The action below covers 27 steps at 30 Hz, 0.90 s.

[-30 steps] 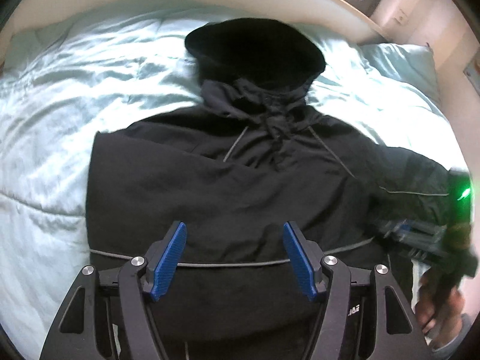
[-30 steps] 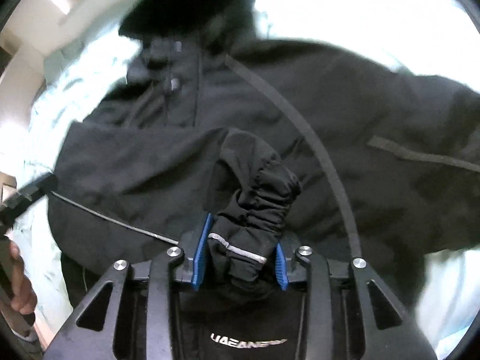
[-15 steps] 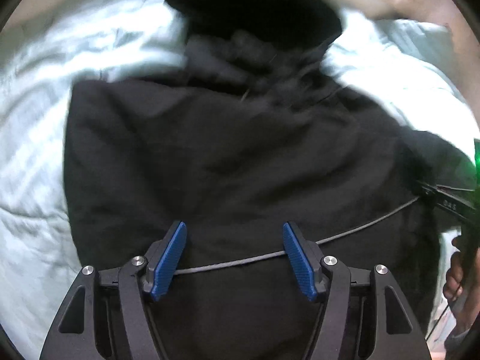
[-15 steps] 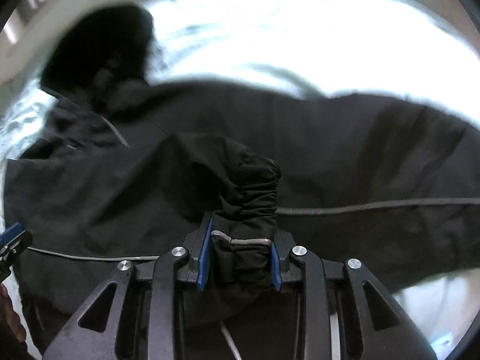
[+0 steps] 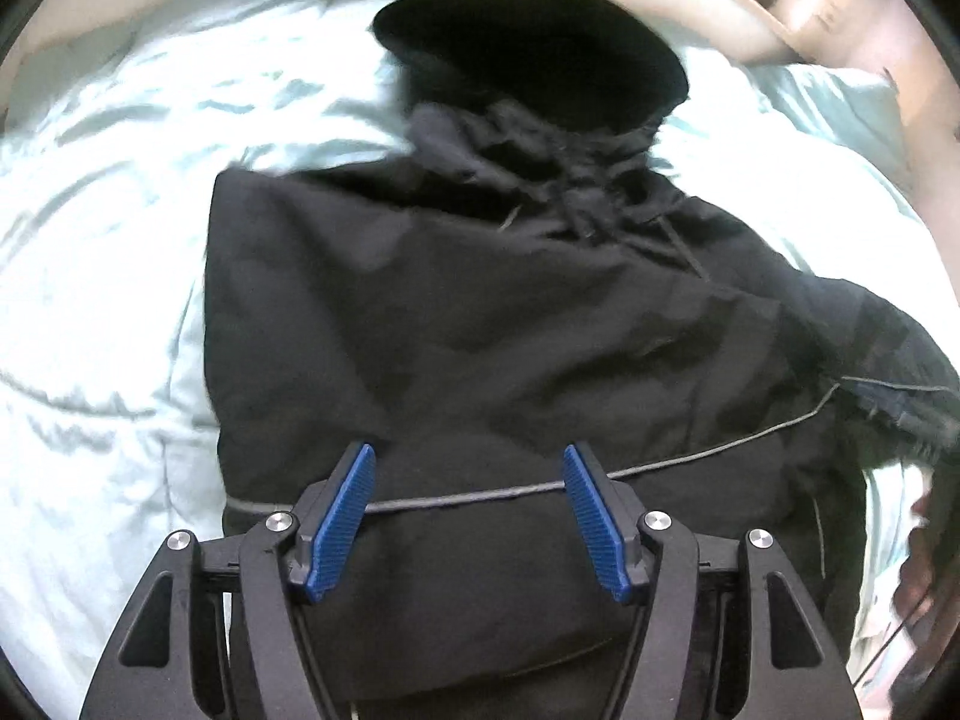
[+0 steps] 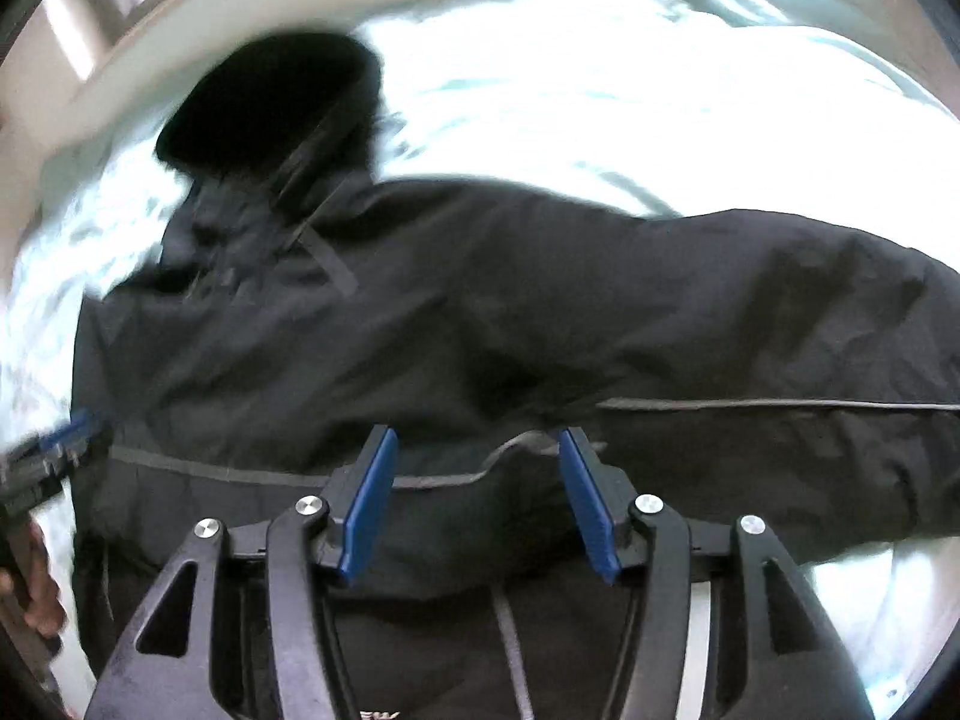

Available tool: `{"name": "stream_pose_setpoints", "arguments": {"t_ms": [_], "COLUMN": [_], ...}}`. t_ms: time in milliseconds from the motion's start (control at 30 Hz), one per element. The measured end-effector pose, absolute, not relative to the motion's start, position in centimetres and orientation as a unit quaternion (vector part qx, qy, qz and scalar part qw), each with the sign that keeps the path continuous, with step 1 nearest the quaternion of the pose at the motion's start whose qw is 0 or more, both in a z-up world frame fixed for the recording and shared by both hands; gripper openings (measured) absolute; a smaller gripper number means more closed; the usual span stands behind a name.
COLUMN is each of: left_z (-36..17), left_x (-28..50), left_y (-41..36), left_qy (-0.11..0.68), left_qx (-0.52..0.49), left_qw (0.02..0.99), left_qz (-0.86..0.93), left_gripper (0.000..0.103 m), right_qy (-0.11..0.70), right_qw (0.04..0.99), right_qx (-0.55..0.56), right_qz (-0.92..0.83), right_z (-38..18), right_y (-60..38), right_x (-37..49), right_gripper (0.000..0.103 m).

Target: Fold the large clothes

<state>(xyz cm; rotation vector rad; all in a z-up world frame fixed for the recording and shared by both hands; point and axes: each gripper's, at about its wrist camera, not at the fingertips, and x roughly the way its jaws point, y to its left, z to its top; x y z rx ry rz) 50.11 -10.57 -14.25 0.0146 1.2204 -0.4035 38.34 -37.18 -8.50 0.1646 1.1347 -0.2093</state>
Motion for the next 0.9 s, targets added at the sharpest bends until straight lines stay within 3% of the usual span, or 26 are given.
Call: {"name": "stream_pose_setpoints", "arguments": {"t_ms": [133,200,400,900], "left_z": [-17.4,-17.5,-13.9,-8.1], "left_x": [50.0,50.0,49.1,47.8], "left_y": [-10.1,-10.9,-13.7,-29.2], "left_qy": [0.588,0.588,0.556,0.508], "left_qx": [0.010,0.032,0.046,0.085], "left_qw": [0.789,0.789,0.802,0.786], "left_qz": [-0.180,-0.174,-0.213,-0.342], "left_gripper": [0.067,0.067,0.067,0.067], "right_qy": [0.583,0.583,0.527,0.392], "right_qw": [0.801,0.799,0.829,0.813], "right_qx": [0.068,0.092,0.160,0.247], "right_qz": [-0.118,-0.117,-0.098,-0.353], "right_z": [-13.7,-13.2,-6.6,5.3], "right_y": [-36.9,-37.6,-41.2,-64.2], "right_x": [39.0,39.0,36.2,18.8], "right_gripper": [0.051,0.048,0.047,0.058]}}
